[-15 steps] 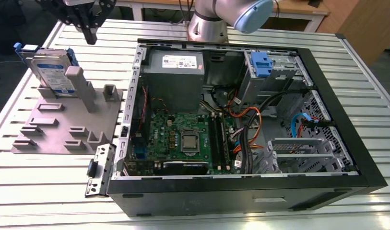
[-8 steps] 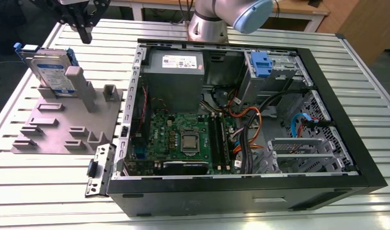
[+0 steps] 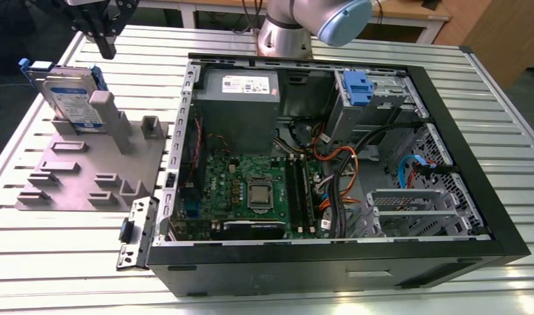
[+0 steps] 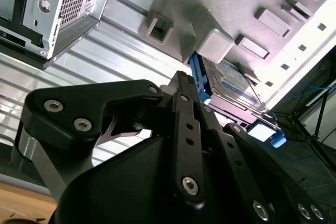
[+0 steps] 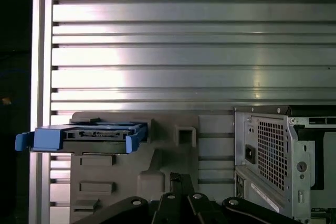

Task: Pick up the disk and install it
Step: 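Reach for the disk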

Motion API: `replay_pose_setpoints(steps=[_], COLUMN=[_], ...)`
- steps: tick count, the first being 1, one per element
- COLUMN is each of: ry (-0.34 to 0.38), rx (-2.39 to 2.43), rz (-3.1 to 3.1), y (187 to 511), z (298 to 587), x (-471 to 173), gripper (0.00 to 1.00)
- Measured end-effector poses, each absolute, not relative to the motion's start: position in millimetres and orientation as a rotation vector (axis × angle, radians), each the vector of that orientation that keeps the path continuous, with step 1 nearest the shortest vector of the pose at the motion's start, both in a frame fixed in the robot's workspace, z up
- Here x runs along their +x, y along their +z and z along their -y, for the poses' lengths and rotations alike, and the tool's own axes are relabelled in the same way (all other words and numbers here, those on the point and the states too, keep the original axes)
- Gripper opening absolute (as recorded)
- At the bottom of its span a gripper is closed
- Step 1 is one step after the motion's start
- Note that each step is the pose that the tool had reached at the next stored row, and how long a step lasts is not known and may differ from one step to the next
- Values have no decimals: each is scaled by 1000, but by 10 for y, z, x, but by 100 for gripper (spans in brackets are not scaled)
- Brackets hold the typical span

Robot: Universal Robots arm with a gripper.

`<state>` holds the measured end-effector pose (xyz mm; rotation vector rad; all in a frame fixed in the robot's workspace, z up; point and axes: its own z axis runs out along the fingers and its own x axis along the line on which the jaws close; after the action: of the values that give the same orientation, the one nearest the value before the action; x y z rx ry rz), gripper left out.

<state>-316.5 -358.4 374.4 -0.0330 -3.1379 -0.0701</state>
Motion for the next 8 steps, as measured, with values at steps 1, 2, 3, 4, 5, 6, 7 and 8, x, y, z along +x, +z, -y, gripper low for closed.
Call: replay_pose_setpoints(steps=[1,2,3,4,5,6,7,8], ry=[-70,-70,-70,-70,-70,-70,-70,-70], rx=[-33,-33,-33,-33,-33,-33,-33,-33], rz=[3138,3138,3138,3138,3138,3138,3138,3138], y=[3743,3742,3740,3740,3740,3739,3739,3740], z=[3583,3581,3579,3578,3578,3578,3578,3578], x=[-3174,-3181,-3188,-3195,-3200,-3202,-3203,-3204], gripper=[11,11,11,11,11,11,11,11])
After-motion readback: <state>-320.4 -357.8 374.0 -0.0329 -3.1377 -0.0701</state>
